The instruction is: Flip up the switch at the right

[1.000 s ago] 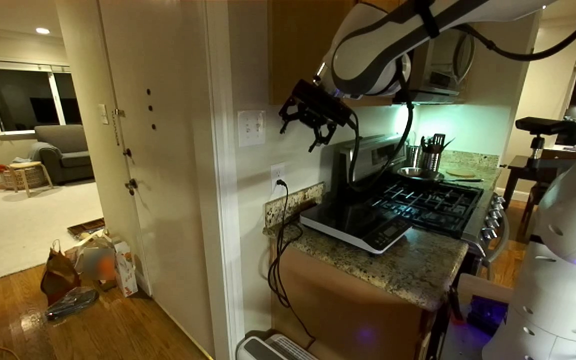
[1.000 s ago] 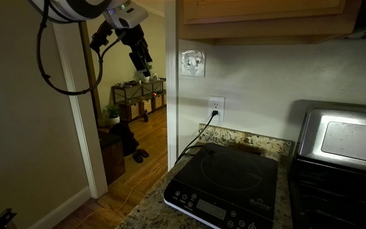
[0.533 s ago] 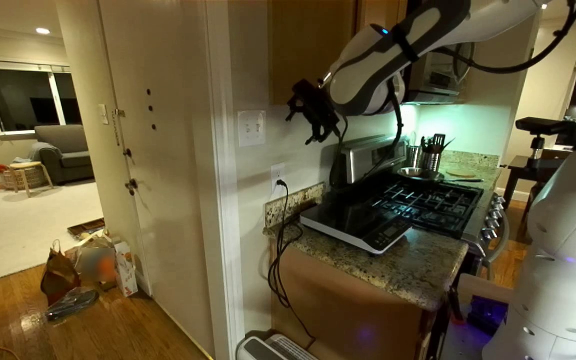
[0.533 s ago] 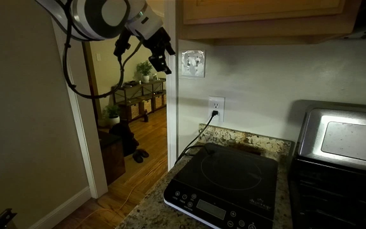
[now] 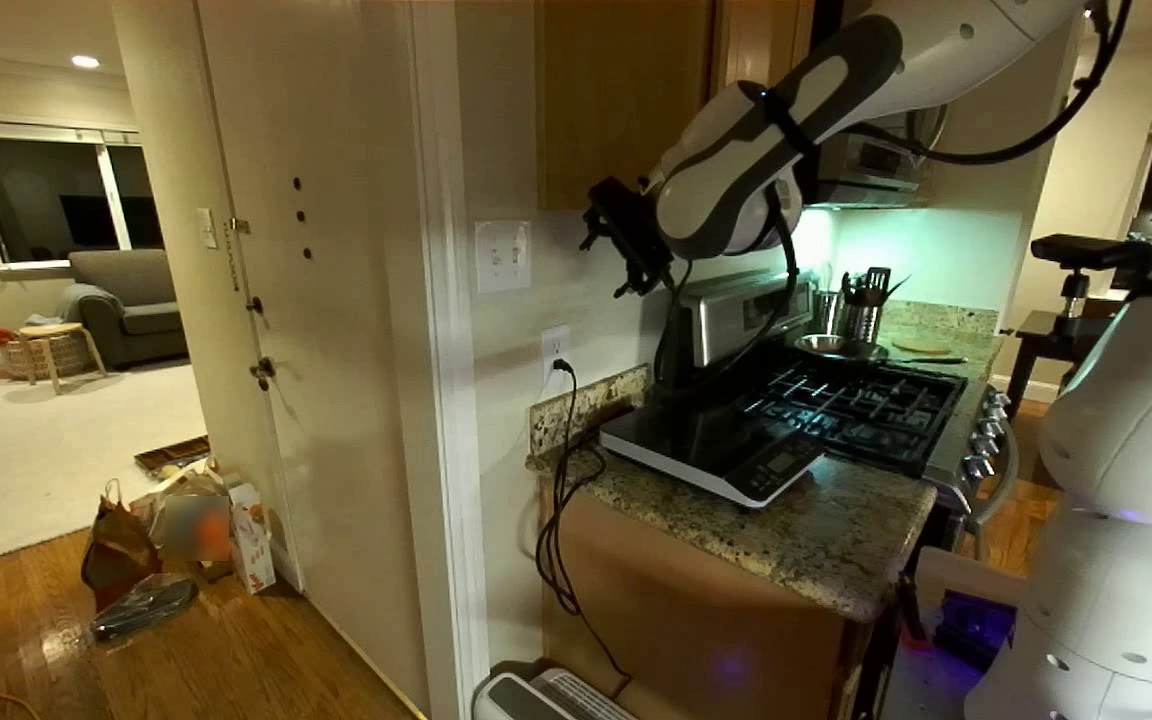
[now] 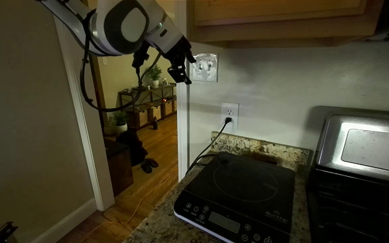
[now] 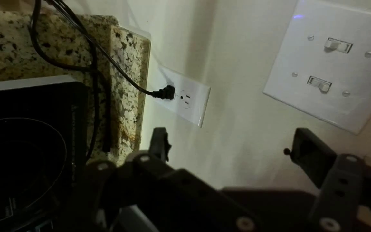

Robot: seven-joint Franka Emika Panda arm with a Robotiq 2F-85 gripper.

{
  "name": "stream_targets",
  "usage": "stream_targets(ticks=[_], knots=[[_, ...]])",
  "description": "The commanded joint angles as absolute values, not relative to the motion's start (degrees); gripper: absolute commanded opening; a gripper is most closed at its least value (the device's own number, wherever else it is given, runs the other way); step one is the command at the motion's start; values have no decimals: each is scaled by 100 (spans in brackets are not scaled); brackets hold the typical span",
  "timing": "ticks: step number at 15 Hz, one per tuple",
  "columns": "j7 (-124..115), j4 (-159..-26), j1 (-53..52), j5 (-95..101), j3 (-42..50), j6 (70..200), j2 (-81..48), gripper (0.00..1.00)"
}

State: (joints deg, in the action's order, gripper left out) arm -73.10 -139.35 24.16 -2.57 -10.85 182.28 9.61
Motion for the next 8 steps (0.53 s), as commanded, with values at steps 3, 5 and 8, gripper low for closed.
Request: stream_targets(ticks=[3, 5, 8], knots=[[-7362, -13859, 2464, -228, -1147, 18434, 835, 100], [-7368, -13667, 2459, -209, -1212, 18633, 590, 100], [-7330, -13343, 2499, -163, -1323, 18791, 247, 100]])
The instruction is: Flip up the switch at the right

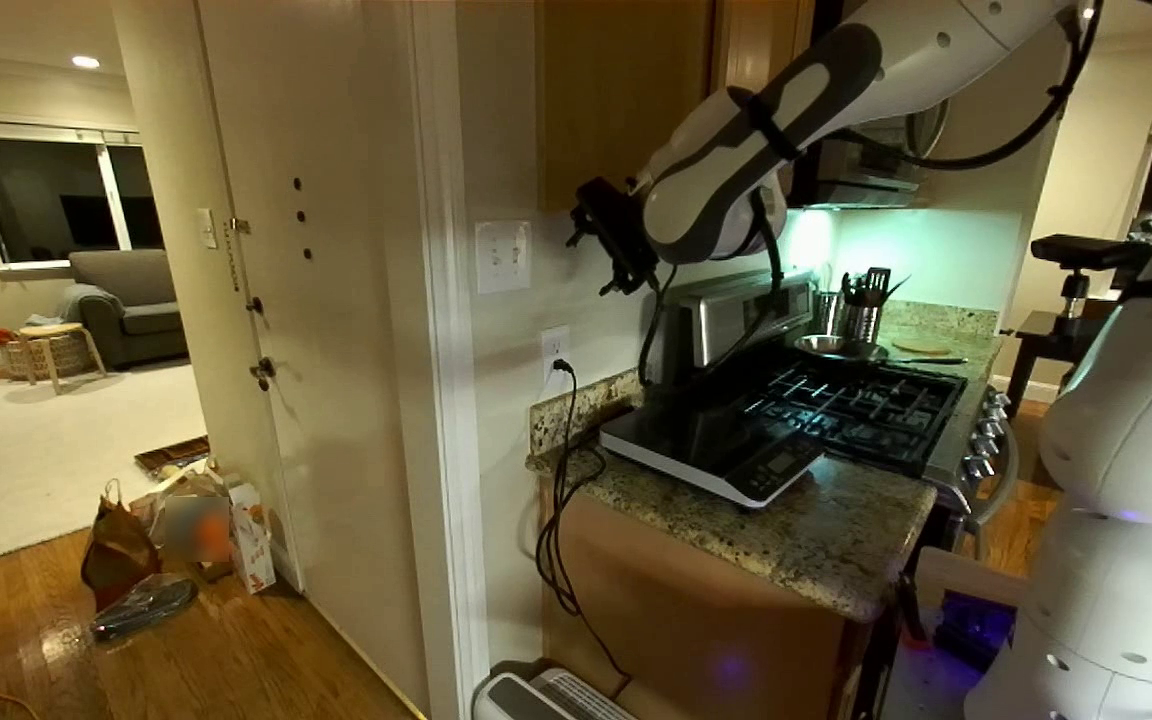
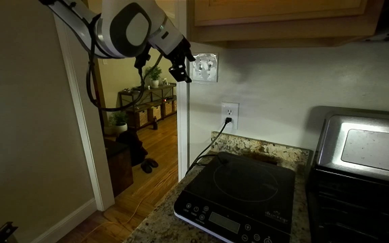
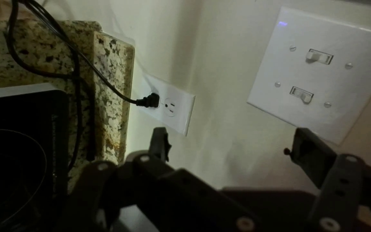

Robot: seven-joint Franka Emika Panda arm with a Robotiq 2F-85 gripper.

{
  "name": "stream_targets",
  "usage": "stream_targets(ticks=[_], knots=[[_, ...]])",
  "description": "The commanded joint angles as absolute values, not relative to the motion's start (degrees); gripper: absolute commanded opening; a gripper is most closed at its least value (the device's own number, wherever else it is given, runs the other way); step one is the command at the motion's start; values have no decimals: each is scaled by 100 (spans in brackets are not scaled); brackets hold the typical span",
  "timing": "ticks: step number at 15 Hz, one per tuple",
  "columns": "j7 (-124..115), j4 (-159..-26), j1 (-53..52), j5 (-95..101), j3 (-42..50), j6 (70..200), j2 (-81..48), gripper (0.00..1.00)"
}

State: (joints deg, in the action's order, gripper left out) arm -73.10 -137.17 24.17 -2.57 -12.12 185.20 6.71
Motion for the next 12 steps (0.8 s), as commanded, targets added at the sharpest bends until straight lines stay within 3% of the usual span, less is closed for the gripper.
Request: stream_targets(ticks=[1, 5, 6, 7, 12], knots=[[-7297, -13235, 2471, -164, -1328, 18823, 129, 100], [-7118, -12837, 2433, -105, -1300, 19036, -328, 100], [-6596, -12742, 1677, -672, -654, 19079, -410, 100], [-6968, -12652, 2266, -237, -1218, 19197, -535, 100], [-6952, -12306, 2259, -5, -1495, 19732, -1017, 100]])
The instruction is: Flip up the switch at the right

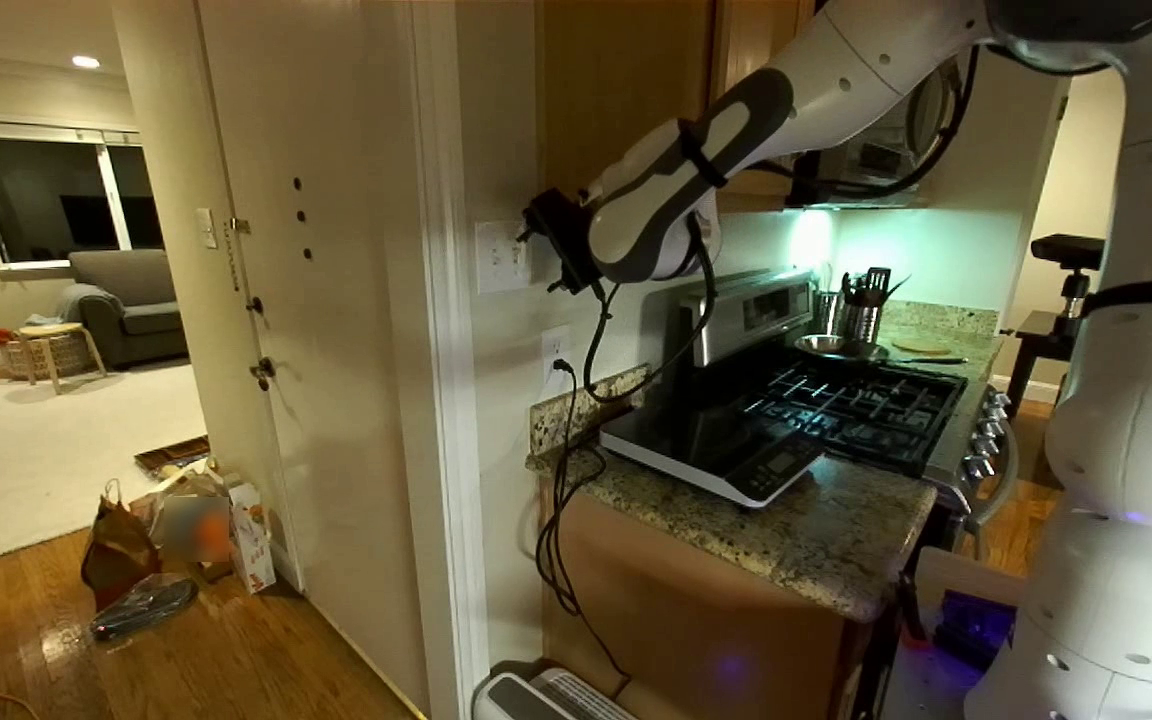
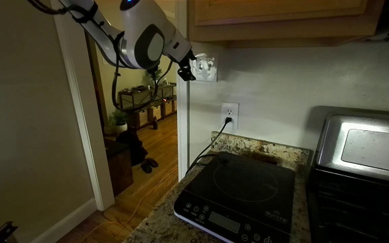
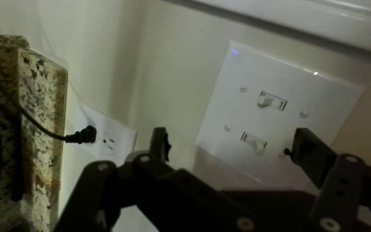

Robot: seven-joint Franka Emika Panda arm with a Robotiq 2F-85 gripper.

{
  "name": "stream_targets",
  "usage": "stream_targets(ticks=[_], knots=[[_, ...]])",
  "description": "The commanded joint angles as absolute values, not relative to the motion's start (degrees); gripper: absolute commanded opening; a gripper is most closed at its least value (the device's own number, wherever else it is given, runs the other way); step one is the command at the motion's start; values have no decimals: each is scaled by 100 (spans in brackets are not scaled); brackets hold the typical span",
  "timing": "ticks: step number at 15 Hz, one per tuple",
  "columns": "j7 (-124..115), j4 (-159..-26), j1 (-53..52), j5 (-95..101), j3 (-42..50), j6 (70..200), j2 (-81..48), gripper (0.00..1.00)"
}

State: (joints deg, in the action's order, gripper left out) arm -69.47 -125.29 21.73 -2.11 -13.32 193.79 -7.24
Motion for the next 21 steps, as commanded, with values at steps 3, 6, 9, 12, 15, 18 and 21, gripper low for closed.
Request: stream_targets(ticks=[3, 6, 9, 12, 15, 18, 21], knots=[[-6957, -12183, 2333, 233, -1589, 19987, -1185, 100], [-6993, -11883, 2422, 442, -1607, 19820, -1202, 100], [-6987, -11587, 2476, 531, -1590, 19807, -1261, 100], [-6985, -11480, 2497, 543, -1581, 19799, -1342, 100], [-6962, -11515, 2479, 519, -1561, 19798, -1450, 100], [-6984, -11479, 2483, 516, -1594, 19798, -1609, 100], [-7002, -11397, 2486, 514, -1634, 19798, -1737, 100]])
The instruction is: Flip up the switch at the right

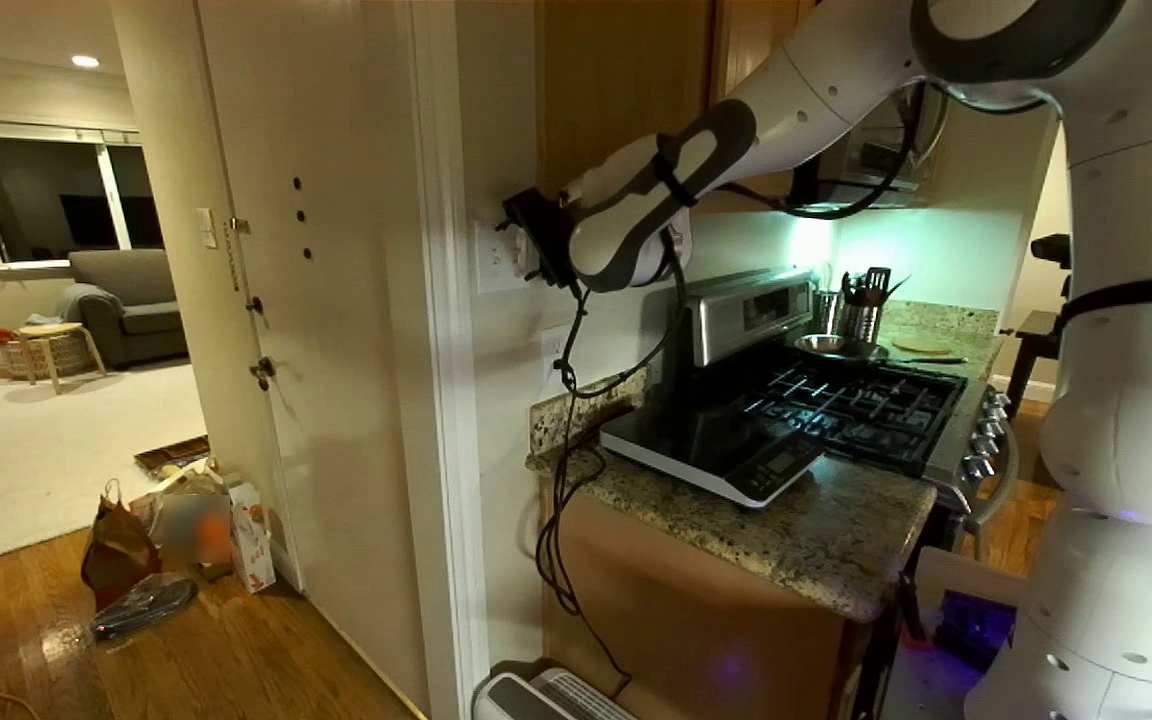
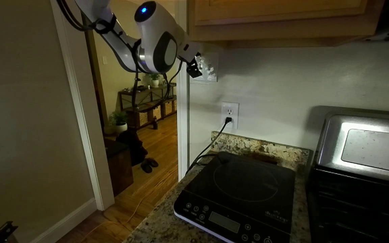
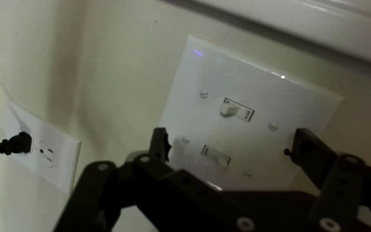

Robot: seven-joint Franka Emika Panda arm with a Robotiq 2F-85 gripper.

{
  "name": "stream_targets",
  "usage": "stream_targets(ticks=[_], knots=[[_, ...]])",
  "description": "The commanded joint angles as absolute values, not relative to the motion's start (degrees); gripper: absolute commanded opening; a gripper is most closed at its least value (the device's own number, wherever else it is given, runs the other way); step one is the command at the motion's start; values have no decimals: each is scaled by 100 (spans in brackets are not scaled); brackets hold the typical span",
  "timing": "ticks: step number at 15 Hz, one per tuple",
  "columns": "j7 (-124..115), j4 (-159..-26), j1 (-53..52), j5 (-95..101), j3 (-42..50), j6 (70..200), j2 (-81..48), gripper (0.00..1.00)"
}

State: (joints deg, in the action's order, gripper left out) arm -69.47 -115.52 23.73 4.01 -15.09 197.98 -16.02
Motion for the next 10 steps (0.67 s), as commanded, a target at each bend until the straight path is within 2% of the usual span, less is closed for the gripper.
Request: stream_targets(ticks=[1, 10], knots=[[-6996, -11344, 2480, 512, -1642, 19798, -1784, 100], [-6947, -11229, 2369, 403, -1628, 19798, -1933, 100]])
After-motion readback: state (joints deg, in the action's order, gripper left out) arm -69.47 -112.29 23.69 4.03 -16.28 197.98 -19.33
